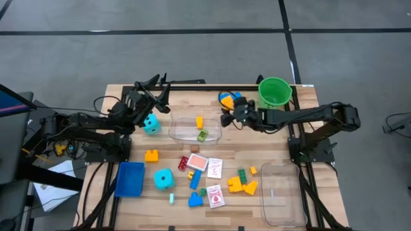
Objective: Pick & Place Toys
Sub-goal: Put the yellow game piece into the top transparent bin
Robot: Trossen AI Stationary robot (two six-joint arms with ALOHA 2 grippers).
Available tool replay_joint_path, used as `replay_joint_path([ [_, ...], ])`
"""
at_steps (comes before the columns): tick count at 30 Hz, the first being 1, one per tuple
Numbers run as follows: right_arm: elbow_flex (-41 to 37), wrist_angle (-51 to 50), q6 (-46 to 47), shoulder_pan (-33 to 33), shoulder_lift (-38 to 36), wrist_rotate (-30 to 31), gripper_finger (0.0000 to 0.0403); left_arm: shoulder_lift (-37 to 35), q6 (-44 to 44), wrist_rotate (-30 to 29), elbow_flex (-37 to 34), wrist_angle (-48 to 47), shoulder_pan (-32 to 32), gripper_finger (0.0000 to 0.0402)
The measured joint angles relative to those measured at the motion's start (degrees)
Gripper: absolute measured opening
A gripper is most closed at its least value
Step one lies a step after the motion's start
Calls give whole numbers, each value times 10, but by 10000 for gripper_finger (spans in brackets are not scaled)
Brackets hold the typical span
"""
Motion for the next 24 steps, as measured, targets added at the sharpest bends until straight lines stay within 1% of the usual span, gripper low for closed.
replay_joint_path([
  [5,0,114,-60,-13,35,-129,260,0,11,0,0,-11,0,315],
  [7,0,151,-69,-14,53,-160,260,0,11,0,0,-11,0,315],
  [10,0,187,-79,-12,75,-192,260,0,12,0,0,-13,0,315],
  [13,0,215,-86,-4,93,-209,260,0,12,0,0,-13,0,315],
  [16,0,215,-103,4,103,-210,260,0,12,0,0,-13,0,315],
  [24,0,211,-149,19,103,-209,260,0,12,0,0,-13,0,315],
])
